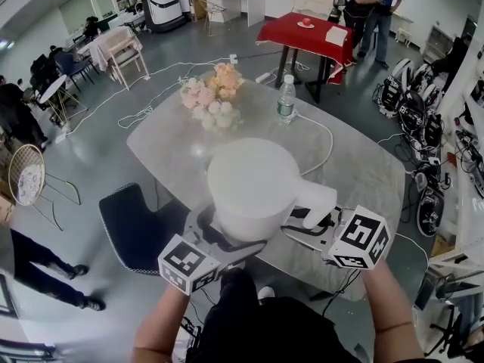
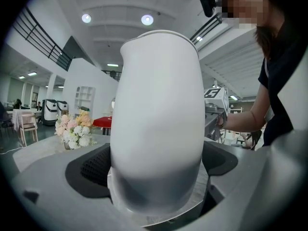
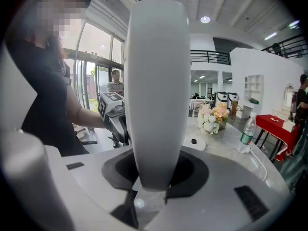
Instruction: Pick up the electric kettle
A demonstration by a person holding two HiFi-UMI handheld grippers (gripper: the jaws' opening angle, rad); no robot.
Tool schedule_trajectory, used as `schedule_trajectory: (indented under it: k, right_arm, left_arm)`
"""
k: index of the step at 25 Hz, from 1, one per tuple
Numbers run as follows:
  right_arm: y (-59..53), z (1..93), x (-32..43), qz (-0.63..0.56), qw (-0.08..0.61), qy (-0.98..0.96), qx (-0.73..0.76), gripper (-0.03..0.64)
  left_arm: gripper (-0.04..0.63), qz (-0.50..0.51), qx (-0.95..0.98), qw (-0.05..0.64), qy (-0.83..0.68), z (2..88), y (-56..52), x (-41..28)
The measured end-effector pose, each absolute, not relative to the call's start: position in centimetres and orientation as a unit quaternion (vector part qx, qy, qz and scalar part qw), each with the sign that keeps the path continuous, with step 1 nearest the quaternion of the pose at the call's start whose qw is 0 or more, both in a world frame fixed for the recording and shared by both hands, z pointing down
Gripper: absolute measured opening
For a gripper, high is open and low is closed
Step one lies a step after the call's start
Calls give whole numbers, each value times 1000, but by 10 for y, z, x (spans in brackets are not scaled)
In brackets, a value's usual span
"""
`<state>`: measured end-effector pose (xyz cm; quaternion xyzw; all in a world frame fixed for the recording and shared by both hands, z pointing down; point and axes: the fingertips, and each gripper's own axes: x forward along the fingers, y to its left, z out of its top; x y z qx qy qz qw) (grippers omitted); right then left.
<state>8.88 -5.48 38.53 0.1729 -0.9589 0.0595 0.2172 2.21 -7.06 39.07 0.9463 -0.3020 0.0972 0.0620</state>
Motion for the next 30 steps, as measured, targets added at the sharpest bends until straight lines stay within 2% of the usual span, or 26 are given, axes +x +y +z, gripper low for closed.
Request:
schedule_trajectory:
  k: [13,30]
  right_arm:
    - [-32,386,88,63,226,-959,158,123]
    - [-26,386,81,40,222,-963,151,123]
  left_arm:
    - [557,86,942,80,-314,393,-46,20]
    - [557,71,939,55,-331,391,-38,13]
